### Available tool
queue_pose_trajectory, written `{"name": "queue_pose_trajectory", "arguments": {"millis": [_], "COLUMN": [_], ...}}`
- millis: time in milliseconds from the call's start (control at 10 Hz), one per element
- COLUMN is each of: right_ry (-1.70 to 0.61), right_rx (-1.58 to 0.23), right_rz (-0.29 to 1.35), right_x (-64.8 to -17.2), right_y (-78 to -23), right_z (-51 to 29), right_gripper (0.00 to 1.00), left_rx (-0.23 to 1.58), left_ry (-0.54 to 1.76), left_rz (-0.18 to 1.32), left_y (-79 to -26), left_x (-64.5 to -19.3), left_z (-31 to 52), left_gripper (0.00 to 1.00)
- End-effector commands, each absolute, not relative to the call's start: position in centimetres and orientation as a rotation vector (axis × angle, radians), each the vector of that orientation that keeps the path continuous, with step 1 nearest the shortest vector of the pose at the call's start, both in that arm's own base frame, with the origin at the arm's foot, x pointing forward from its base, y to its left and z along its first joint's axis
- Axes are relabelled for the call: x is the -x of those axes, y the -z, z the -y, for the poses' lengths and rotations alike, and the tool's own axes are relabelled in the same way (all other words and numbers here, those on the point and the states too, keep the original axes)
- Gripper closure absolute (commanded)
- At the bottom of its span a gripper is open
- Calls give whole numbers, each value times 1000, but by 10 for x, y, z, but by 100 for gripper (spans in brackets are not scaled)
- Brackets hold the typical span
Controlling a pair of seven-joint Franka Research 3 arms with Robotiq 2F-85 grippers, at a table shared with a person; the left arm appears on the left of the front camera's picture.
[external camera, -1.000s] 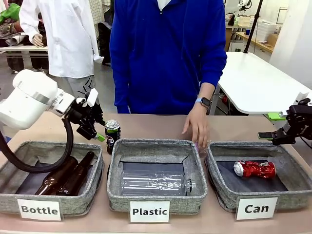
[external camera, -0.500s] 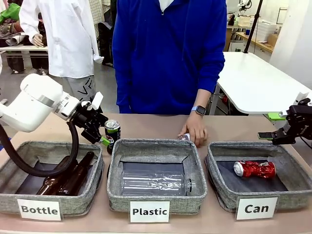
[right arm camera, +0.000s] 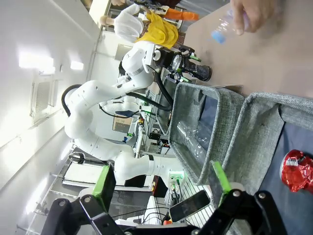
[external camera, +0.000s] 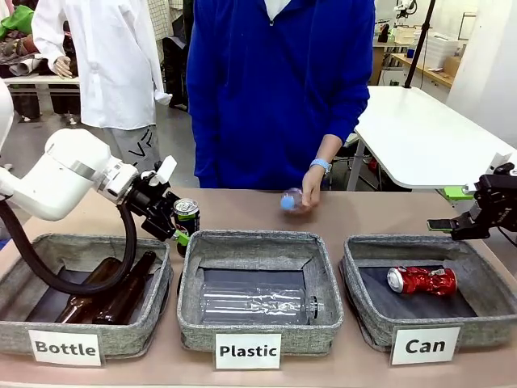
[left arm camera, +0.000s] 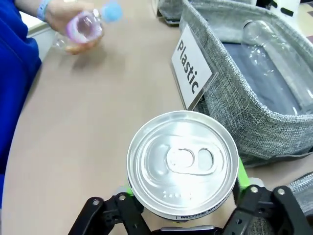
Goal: Sort the can waste into the basket.
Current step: Pick up the can waste from the table and place it in the right Fabric basket.
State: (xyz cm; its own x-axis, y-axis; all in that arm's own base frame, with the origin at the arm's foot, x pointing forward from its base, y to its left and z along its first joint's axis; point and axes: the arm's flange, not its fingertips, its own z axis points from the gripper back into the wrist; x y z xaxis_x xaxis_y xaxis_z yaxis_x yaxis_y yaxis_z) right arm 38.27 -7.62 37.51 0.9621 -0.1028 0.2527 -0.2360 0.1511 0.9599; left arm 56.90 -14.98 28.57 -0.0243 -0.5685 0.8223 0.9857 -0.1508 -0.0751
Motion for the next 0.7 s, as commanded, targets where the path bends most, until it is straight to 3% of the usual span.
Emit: {"name": "queue_pose_trajectory", "arguments": {"millis": [0, 200, 300, 400, 600], "right_ry": [-120, -120, -120, -120, -120], "right_rx": [-1411, -1411, -1411, -1411, -1411], "right_rz": [293, 293, 293, 293, 293], "right_x": [-385, -385, -385, -385, -385], "right_y": [-377, -377, -377, -377, -377], "right_z": [77, 77, 77, 77, 77], "right_gripper": [0, 0, 0, 0, 0], "left_rx": [895, 897, 904, 902, 907], "left_ry": [1509, 1504, 1499, 1492, 1471], "left_rz": [668, 692, 707, 727, 802], "left_y": [-286, -287, -290, -296, -325], "left_x": [-574, -574, -574, -573, -561], "left_z": [151, 150, 147, 144, 126], "left_gripper": [100, 100, 87, 97, 100]}}
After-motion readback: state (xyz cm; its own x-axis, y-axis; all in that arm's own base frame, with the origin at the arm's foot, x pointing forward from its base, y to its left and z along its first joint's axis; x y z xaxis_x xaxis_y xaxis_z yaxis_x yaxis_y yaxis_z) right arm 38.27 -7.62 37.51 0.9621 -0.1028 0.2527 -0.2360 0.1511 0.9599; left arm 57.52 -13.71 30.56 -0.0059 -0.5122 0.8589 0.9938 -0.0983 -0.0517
